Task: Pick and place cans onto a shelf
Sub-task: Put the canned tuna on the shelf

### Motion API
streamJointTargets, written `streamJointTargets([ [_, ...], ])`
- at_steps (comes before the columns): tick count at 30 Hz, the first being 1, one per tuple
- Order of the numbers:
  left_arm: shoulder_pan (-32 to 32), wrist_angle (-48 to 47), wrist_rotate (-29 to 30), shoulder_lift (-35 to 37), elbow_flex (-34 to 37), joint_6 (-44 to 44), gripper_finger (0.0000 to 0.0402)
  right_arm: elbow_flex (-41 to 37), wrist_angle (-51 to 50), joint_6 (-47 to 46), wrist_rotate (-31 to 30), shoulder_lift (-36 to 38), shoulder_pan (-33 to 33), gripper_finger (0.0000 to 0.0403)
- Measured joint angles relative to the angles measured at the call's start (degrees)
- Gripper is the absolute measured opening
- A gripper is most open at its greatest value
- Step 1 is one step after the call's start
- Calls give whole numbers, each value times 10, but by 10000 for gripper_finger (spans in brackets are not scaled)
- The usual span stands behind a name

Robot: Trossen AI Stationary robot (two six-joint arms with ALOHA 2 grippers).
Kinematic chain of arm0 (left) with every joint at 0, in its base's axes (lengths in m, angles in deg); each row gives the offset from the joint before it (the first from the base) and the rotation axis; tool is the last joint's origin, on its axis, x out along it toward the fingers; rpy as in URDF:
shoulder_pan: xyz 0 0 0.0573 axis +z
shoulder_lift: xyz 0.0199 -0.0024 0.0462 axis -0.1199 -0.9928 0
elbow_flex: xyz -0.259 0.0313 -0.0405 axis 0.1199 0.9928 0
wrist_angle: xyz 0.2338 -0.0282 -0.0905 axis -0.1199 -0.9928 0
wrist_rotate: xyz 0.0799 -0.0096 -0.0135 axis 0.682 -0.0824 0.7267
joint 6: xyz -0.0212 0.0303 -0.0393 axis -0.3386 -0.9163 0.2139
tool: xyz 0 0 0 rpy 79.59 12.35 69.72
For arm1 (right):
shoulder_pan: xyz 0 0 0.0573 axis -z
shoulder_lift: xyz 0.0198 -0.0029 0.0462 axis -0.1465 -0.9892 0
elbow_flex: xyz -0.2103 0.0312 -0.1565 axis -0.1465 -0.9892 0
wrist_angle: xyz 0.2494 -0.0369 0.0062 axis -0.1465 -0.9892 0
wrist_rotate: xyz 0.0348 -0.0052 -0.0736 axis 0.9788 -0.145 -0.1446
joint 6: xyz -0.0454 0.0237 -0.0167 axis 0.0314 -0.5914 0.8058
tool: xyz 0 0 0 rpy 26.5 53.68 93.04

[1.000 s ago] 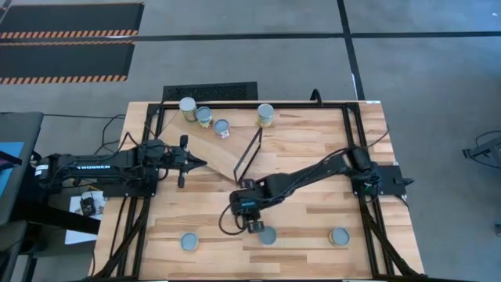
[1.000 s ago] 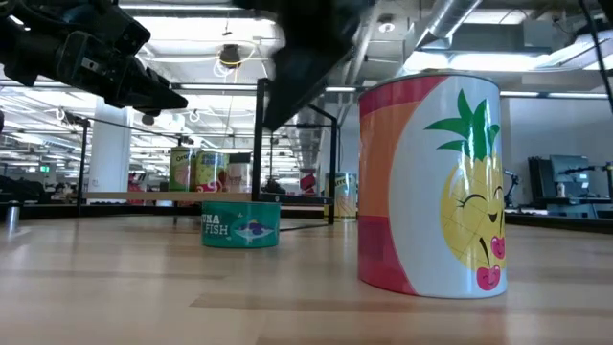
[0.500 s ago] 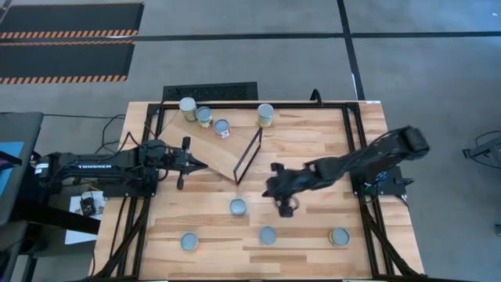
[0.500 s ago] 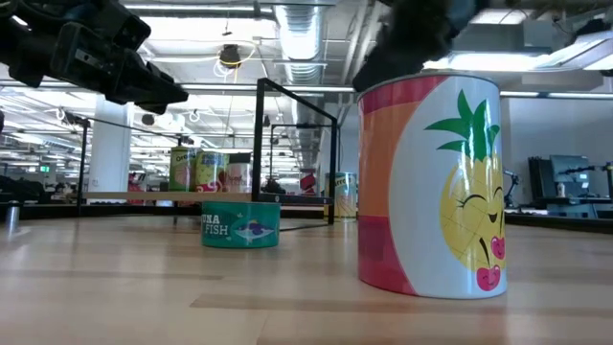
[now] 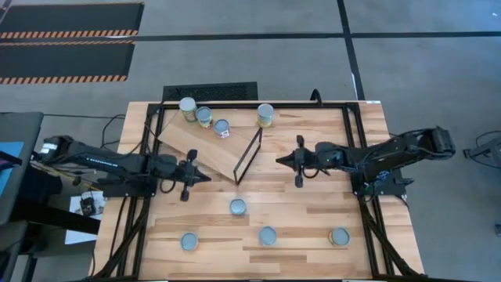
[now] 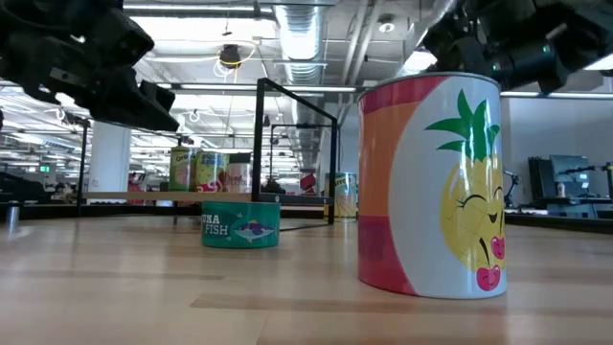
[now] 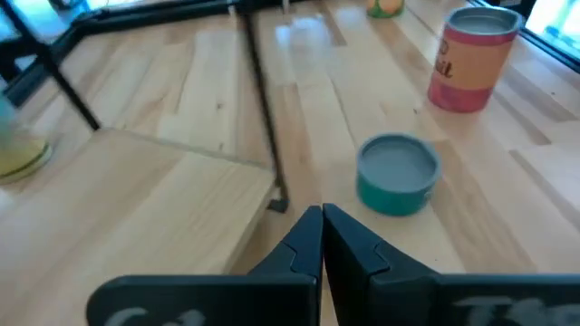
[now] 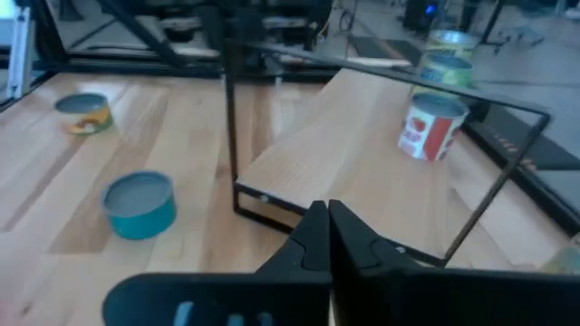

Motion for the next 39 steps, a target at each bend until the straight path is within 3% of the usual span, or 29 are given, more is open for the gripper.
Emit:
streamJointTargets([
  [6, -99, 1, 89, -80, -55, 50, 0, -68, 161, 8, 74, -28, 42, 6],
  [11, -137, -16, 113, -162, -114, 92, 0, -115, 318, 8, 101, -66, 66, 8],
  [15, -147, -91, 120, -227, -174, 135, 0, -134, 389, 8, 95, -100, 74, 14],
  [19, -161, -174, 121, -280, -246, 169, 0, -136, 399, 6, 94, -127, 77, 10],
  [26, -192, -234, 122, -361, -332, 236, 7, -136, 406, 7, 95, -135, 74, 10],
  [39, -202, -243, 146, -506, -425, 229, 99, -136, 415, 8, 104, -136, 64, 12],
])
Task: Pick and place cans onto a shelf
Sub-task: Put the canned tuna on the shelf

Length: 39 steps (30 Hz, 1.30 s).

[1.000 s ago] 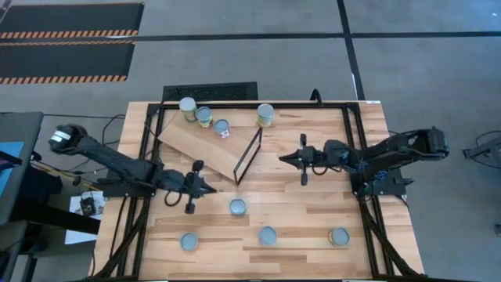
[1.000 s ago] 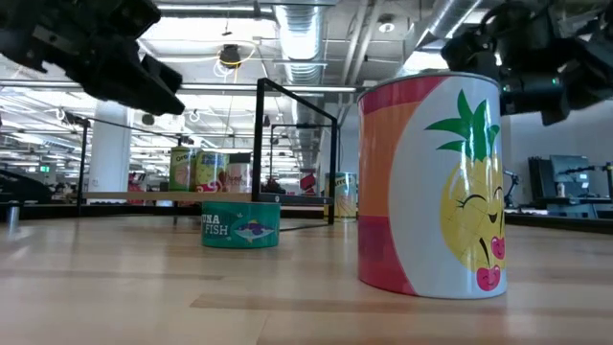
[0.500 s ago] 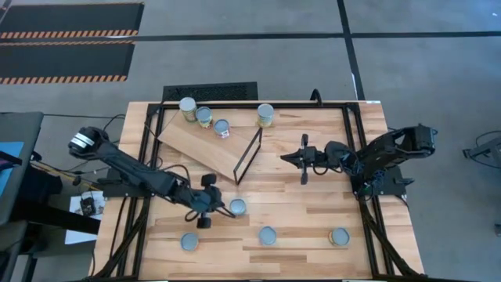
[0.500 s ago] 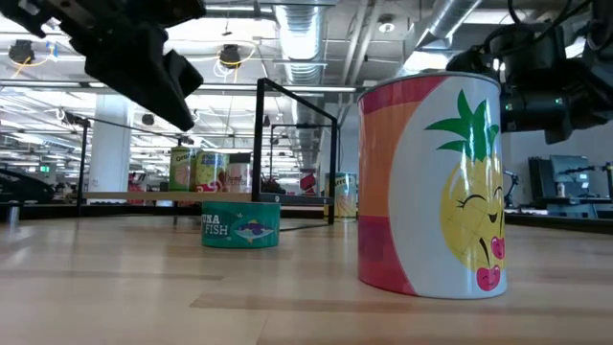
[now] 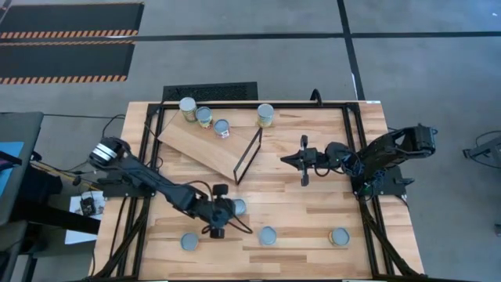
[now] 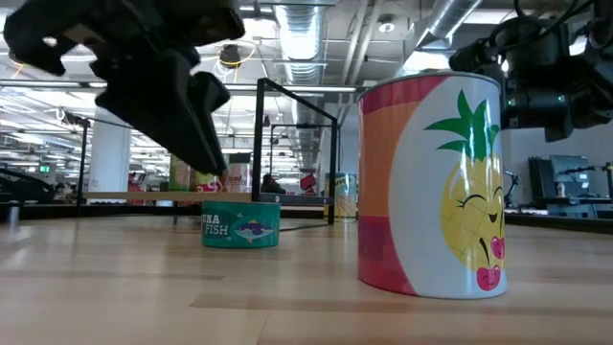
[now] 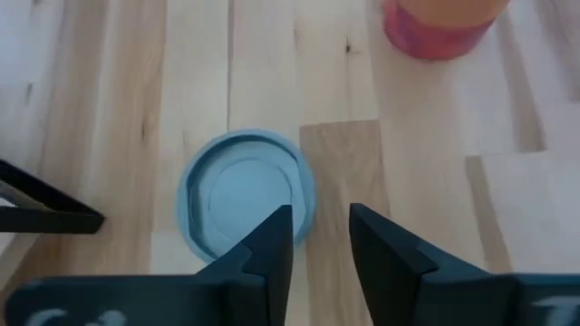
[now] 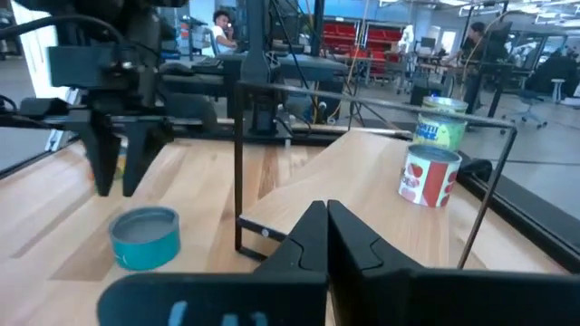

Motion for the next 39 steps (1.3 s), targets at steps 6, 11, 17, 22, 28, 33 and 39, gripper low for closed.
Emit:
streamJointTargets([
  [6, 0, -2, 5, -41, -17, -11, 107, 0, 2, 0, 0, 0, 0, 12],
  [11, 3, -4, 15, -49, -14, -4, 86, 0, 6, 0, 0, 0, 0, 12],
  [17, 5, -2, 14, -49, -13, -25, 14, 0, 7, 0, 0, 0, 0, 12],
  [22, 3, -5, -2, -45, -19, -26, 6, 0, 7, 0, 0, 0, 0, 11],
  [28, 3, -54, -11, -8, -40, 4, 2, 0, 3, 0, 0, 0, 0, 13],
  [33, -7, -130, -4, 62, -40, 82, 1, 0, -1, 0, 0, 0, 0, 12],
  [39, -19, -265, 49, 140, -39, 219, 0, 0, -3, 0, 0, 0, 0, 13],
])
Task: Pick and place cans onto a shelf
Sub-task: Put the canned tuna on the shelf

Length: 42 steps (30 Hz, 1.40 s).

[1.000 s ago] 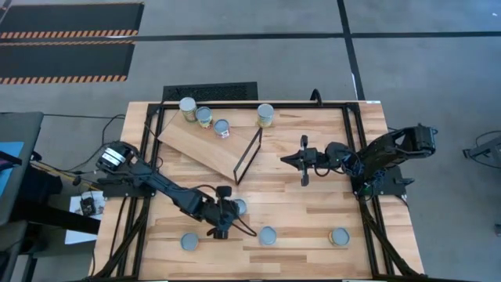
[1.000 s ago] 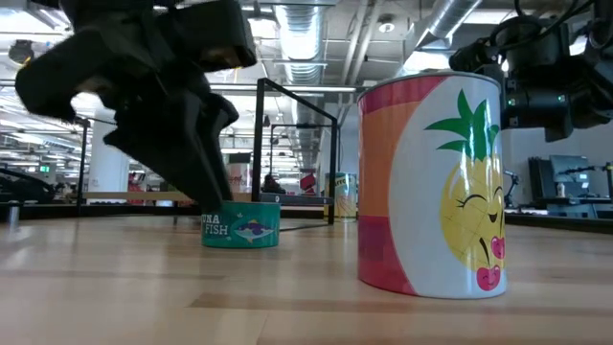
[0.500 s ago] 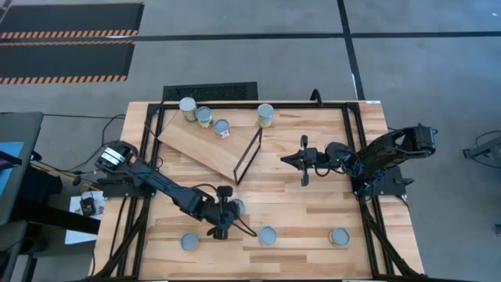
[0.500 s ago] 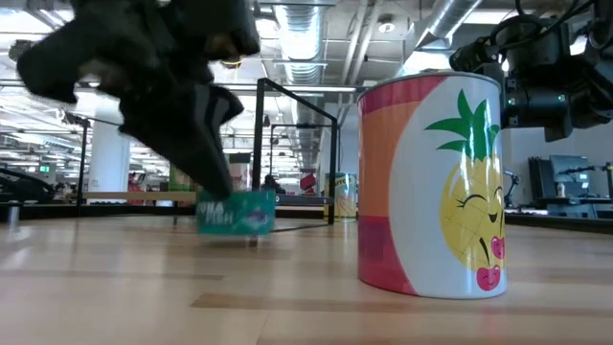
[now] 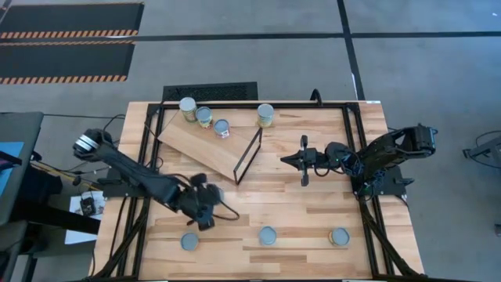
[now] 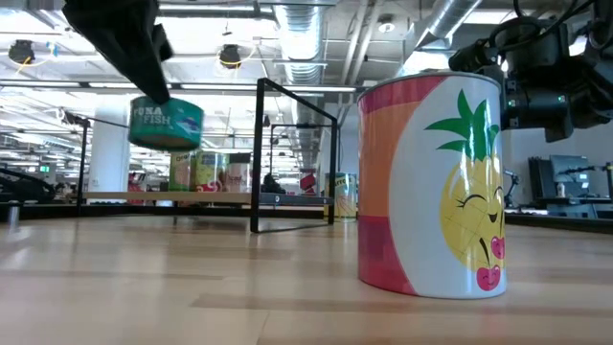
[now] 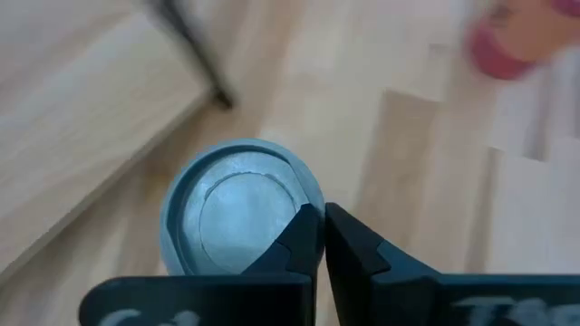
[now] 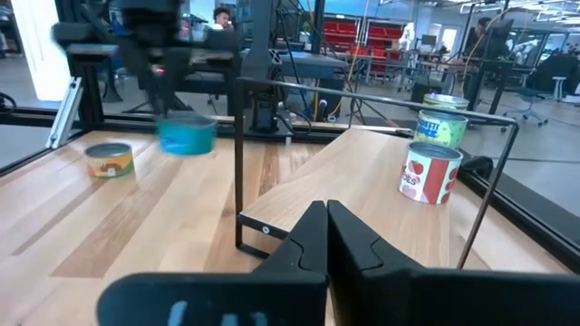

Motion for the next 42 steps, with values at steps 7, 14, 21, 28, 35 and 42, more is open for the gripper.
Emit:
streamJointTargets([
  [7, 50, -34, 28, 65, 52, 30, 0, 0, 2, 0, 0, 0, 0, 12],
  [14, 190, 10, 33, 88, 64, -107, 0, 0, 3, 0, 0, 0, 0, 11],
  [21, 317, 170, -53, 44, 64, -272, 0, 0, 2, 0, 0, 0, 0, 12],
  [28, 390, 248, -123, -8, 64, -305, 0, 0, 2, 0, 0, 0, 0, 12],
  [35, 406, 277, -125, -53, 45, -325, 0, 0, 1, 1, 0, 0, 0, 12],
  [42, 412, 306, -120, -104, 29, -326, 0, 0, 1, 1, 0, 0, 0, 12],
])
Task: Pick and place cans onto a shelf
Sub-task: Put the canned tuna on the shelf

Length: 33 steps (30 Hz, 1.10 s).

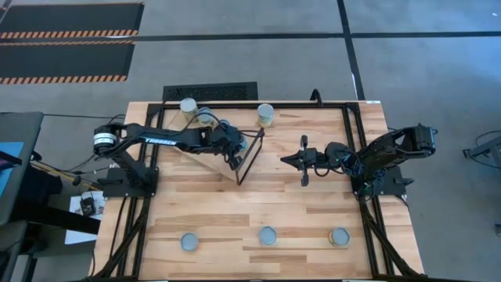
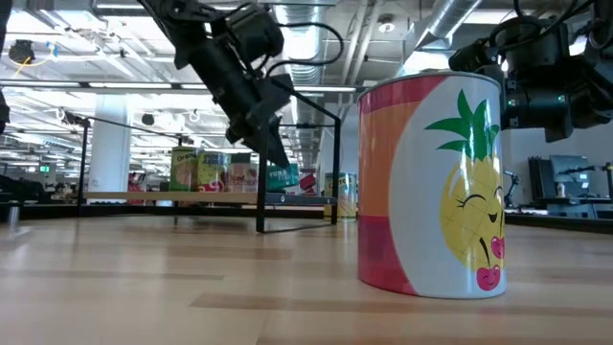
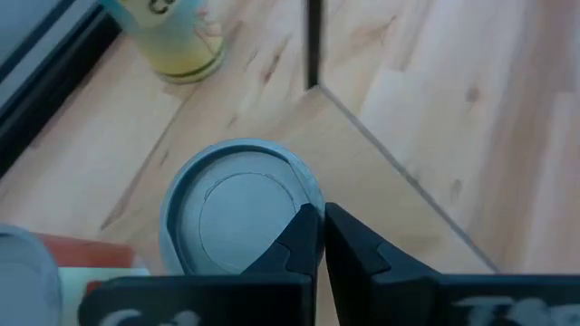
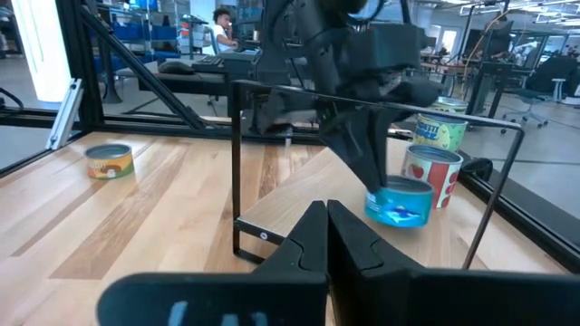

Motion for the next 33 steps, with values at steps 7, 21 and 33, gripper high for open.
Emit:
streamJointTargets([
  [7, 8, 8, 13, -8, -5, 0, 4, 0, -1, 1, 0, 0, 0, 12],
  [21, 21, 13, -15, -8, -5, 4, 7, 0, -2, 3, 0, 0, 0, 12],
  [33, 21, 6, -15, -8, -5, 5, 14, 0, -2, 3, 0, 0, 0, 12],
])
